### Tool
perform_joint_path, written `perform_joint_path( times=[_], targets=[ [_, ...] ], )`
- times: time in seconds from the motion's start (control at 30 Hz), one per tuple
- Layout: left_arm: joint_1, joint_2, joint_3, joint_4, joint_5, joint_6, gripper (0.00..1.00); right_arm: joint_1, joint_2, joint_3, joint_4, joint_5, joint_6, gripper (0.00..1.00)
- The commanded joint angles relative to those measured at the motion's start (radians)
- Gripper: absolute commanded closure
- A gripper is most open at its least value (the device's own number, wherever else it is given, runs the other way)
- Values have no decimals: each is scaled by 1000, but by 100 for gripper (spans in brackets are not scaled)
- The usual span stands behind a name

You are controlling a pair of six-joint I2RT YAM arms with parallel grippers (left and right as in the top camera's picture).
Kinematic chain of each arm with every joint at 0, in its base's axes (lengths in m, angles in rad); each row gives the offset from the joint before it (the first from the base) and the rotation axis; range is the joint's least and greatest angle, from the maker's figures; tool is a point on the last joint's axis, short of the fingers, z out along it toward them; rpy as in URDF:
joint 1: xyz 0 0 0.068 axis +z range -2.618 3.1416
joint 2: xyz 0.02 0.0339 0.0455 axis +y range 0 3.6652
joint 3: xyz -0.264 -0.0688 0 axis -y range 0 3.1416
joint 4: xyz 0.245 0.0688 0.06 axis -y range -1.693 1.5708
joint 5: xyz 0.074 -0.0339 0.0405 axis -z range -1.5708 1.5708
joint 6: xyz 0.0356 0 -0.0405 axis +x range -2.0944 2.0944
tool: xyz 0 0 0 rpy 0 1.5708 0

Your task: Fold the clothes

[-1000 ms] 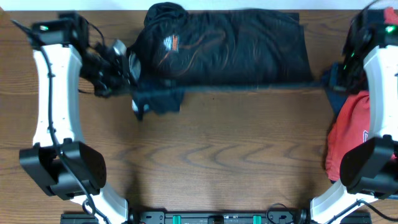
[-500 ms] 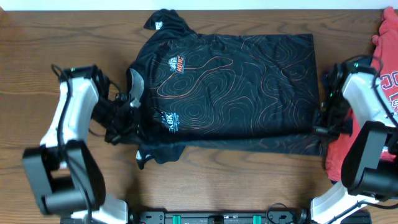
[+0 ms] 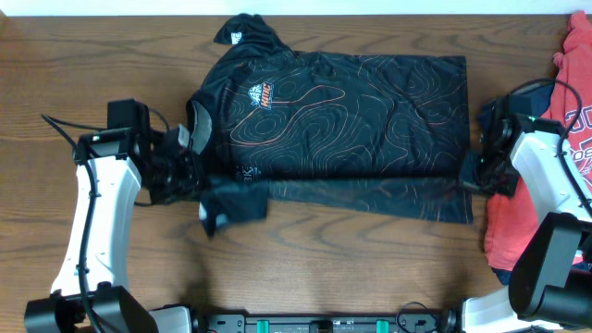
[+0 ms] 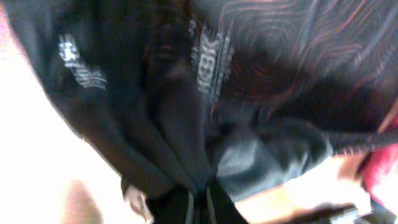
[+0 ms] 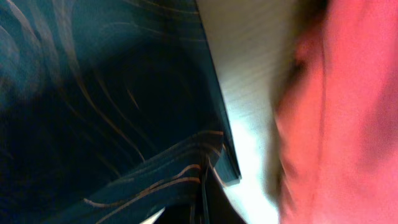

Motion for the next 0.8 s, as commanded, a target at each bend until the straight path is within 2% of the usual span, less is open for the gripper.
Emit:
perform_joint_path(
  times=[0.0, 0.17, 0.43, 0.77],
  targets=[
    [6, 34, 0, 95, 11, -67, 94, -13, -6, 3, 83, -34, 18, 99],
    [1, 103, 0, 256, 17, -155, 94, -12, -4, 2, 208, -46, 18, 98],
    [-4, 231, 0, 495, 23, -222, 94, -6, 10, 1, 366, -46, 19, 98],
    [-4, 283, 0, 624, 23, -256, 94, 23, 47, 1, 476, -45, 19, 99]
  ],
)
